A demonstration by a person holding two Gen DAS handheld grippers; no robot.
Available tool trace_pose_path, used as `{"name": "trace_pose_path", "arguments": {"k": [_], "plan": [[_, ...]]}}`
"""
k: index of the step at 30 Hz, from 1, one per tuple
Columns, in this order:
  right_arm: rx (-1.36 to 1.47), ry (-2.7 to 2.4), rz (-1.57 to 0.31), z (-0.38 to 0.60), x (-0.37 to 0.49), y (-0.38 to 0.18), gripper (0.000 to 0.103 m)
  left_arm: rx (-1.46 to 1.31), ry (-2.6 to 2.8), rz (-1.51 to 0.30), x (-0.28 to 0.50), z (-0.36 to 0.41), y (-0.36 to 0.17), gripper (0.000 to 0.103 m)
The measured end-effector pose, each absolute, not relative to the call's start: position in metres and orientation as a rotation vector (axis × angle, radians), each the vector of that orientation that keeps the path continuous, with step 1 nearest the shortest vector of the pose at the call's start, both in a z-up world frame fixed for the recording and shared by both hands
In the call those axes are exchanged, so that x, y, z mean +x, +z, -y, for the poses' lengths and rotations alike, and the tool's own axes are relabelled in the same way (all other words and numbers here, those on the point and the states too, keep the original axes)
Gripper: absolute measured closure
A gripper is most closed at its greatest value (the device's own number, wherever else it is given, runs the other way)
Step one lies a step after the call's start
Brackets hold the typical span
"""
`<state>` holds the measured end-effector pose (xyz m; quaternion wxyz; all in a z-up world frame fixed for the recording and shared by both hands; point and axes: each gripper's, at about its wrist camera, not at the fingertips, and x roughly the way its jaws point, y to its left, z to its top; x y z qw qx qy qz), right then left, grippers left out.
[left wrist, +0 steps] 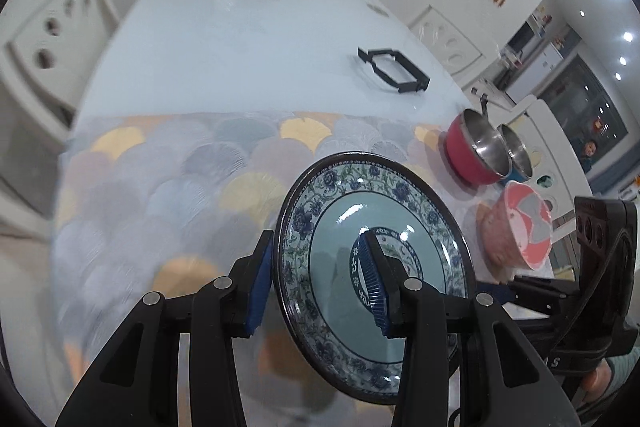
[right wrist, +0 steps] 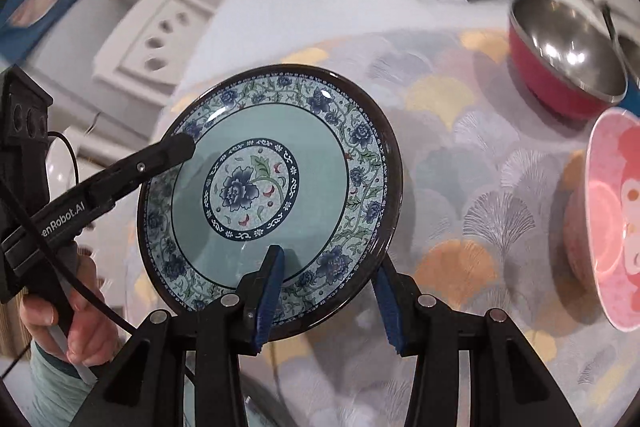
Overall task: Organize plates and bowls
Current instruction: 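Lift the third plate with both grippers and carry it over the stack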
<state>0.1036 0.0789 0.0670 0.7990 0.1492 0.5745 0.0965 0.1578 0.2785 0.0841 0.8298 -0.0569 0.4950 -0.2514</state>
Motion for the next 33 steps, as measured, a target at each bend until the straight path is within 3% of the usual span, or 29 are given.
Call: {"name": "trace_pose_path", "arguments": {"k": [13, 33], "plan": [[0.222, 0.430, -1.065, -0.113, 0.017, 0.132, 0.061, -0.172, -0.381, -0.930, 0.027, -0.326, 0.137, 0.065], [-0.027, 0.588, -1.121, -0.160, -0.062, 0.101, 0.061, -0.218, -0.248, -1.026, -0.083, -0.354, 0.092, 0.065]]}}
